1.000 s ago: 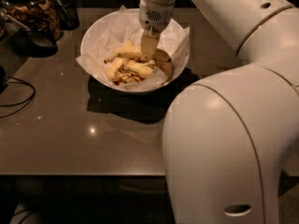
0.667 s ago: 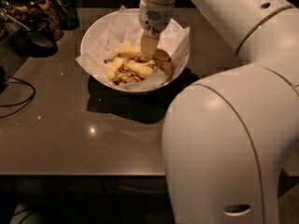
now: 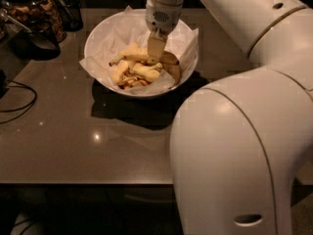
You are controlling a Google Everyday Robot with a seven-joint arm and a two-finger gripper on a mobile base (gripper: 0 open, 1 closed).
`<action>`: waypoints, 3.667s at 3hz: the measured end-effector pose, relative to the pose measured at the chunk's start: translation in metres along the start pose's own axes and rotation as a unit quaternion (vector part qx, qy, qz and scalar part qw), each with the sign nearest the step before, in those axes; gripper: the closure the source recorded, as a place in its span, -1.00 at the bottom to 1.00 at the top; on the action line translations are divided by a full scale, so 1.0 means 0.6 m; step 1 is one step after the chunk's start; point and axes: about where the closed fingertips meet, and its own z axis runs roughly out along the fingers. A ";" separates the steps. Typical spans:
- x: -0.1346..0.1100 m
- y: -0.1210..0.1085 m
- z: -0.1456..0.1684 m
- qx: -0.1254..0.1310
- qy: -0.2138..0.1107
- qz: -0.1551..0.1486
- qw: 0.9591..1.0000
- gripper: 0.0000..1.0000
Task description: Pick banana from white bowl
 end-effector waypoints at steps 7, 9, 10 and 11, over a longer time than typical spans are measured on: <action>0.012 0.108 -0.124 0.095 -0.069 0.014 0.993 1.00; 0.006 0.110 -0.126 0.088 -0.068 0.006 0.994 1.00; 0.027 0.162 -0.128 0.059 -0.069 0.027 0.996 1.00; 0.049 0.221 -0.129 0.037 -0.072 0.057 0.995 1.00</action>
Offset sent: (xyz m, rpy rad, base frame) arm -0.0779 -0.0122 0.0680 0.0819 -0.1914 -0.0492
